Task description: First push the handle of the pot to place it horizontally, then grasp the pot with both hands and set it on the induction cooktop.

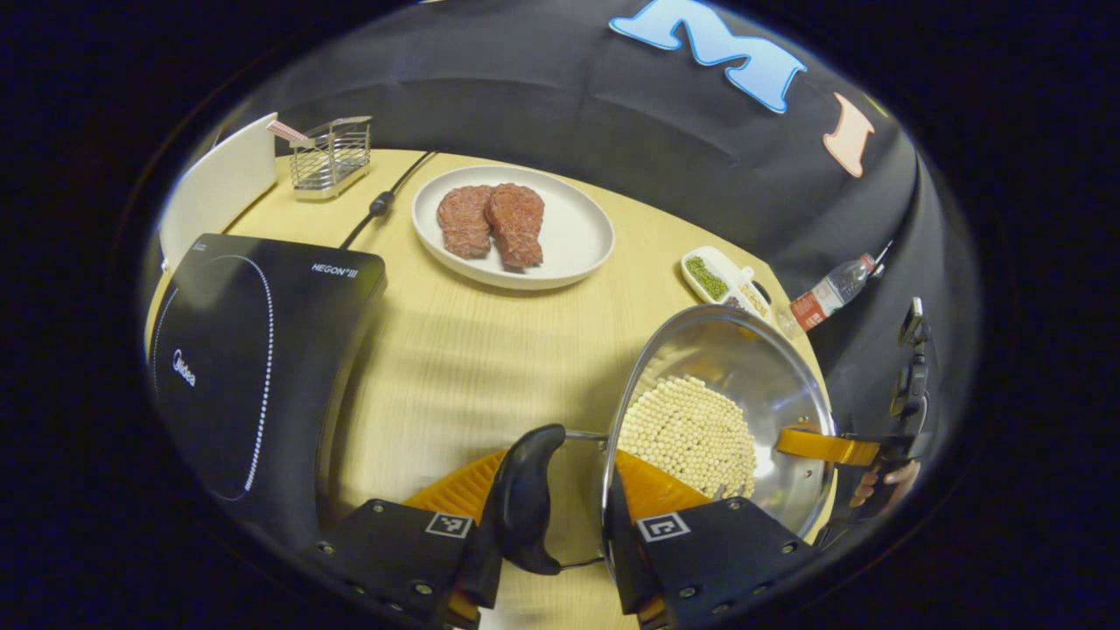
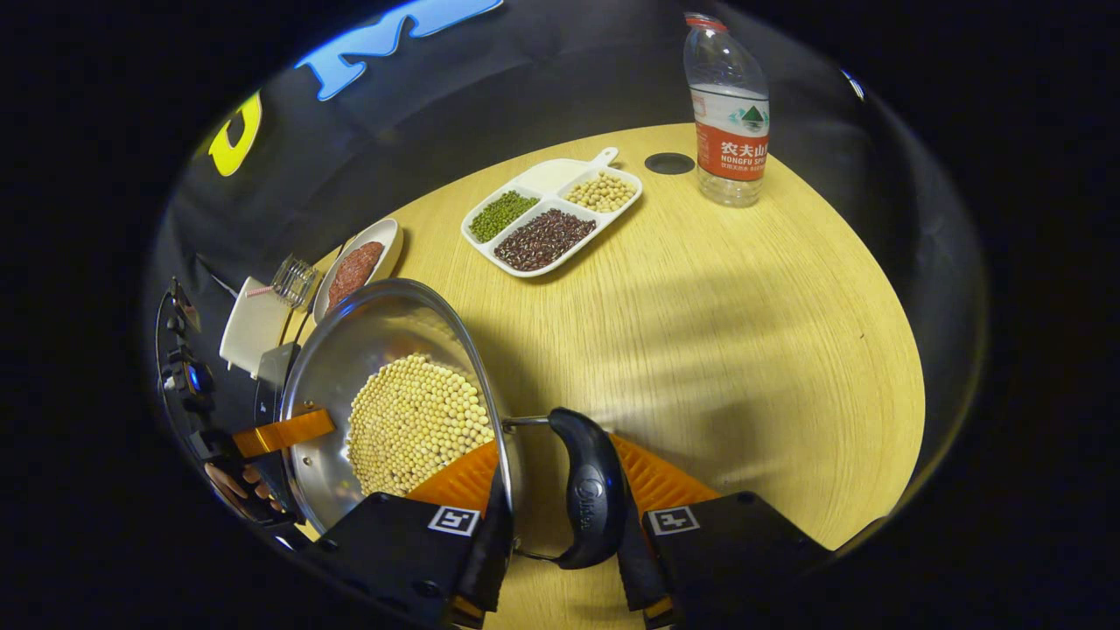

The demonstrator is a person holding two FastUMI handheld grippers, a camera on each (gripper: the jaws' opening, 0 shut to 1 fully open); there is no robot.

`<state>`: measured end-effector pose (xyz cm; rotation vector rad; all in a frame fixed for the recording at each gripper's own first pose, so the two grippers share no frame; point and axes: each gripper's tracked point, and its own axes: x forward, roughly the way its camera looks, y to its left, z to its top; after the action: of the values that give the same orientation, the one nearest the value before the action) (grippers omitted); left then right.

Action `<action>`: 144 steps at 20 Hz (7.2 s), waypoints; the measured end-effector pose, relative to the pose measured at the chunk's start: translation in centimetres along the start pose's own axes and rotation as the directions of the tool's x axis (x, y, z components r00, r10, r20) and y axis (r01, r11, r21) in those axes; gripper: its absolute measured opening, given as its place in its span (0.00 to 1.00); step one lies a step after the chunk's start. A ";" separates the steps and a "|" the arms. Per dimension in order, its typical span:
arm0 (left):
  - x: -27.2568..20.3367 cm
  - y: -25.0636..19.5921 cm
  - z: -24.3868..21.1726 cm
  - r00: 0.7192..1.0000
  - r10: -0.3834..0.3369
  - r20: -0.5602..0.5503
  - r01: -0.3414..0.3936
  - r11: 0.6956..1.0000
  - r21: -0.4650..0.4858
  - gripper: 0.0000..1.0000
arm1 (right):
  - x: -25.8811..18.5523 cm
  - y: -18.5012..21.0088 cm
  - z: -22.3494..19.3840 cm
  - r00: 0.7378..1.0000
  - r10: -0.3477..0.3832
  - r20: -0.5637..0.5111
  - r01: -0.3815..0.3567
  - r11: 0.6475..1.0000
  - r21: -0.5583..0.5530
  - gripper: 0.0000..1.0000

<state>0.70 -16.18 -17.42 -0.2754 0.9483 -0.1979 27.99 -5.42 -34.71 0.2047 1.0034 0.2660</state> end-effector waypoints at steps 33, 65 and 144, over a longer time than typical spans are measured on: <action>0.5 0.7 2.6 0.997 -0.077 -0.028 0.079 0.994 0.079 0.56 | -13.7 13.9 -12.2 0.996 -0.075 0.056 0.071 0.995 0.072 0.52; -0.2 1.2 2.4 0.998 0.018 0.058 -0.019 1.000 0.011 0.52 | -0.1 35.8 -7.6 1.000 0.012 -0.001 -0.012 1.000 -0.001 0.52; -35.2 -43.2 -3.3 0.571 0.152 0.807 -0.296 0.955 0.029 0.77 | -37.3 4.2 1.3 0.646 0.040 0.762 0.175 0.964 -0.198 0.98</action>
<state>-24.08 -47.51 21.58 -0.0607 0.0396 0.0993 9.59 -13.19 -2.94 0.0251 0.1113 0.2040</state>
